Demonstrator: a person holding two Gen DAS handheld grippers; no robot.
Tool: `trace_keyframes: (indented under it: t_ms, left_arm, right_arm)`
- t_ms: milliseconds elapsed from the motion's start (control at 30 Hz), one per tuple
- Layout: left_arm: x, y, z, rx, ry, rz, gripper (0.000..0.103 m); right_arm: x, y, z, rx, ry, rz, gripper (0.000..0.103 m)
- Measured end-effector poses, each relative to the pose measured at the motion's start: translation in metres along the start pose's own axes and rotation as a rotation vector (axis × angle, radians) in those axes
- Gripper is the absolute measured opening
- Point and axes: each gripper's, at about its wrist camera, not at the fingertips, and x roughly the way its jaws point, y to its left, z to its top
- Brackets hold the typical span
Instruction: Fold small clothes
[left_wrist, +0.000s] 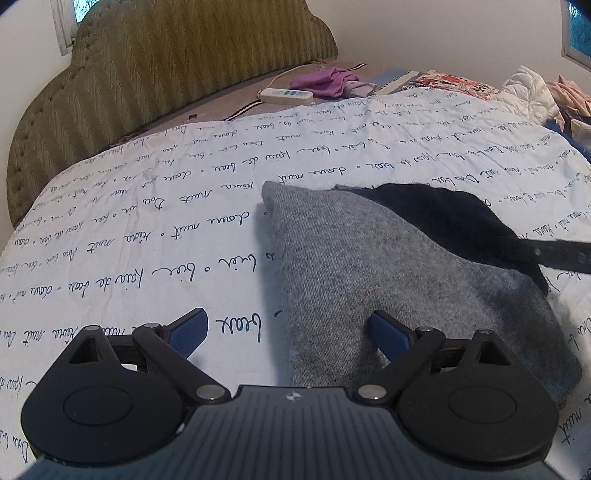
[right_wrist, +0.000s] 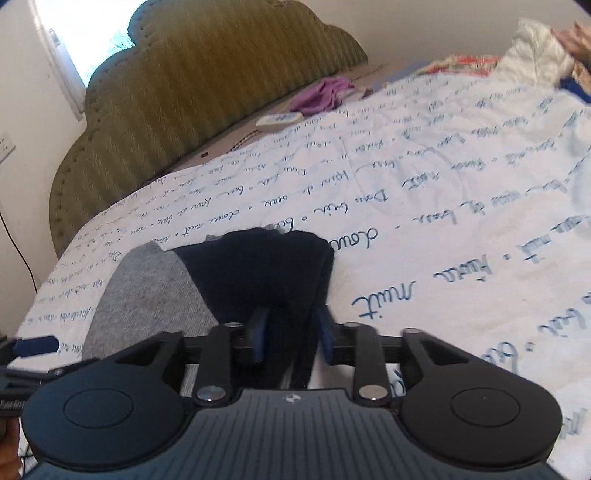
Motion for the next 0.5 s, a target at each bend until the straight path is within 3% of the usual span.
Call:
trace_keyframes:
  t_ms: [267, 500]
  left_arm:
    - [-0.024, 0.003, -0.023, 0.031, -0.019, -0.01, 0.096]
    - [-0.059, 0.015, -0.079, 0.061, -0.016, -0.135, 0.097]
  right_arm:
    - [-0.044, -0.005, -0.024, 0.051, -0.009, 0.07, 0.041]
    - [-0.068, 0.001, -0.051, 0.008, 0.042, 0.13, 0.041]
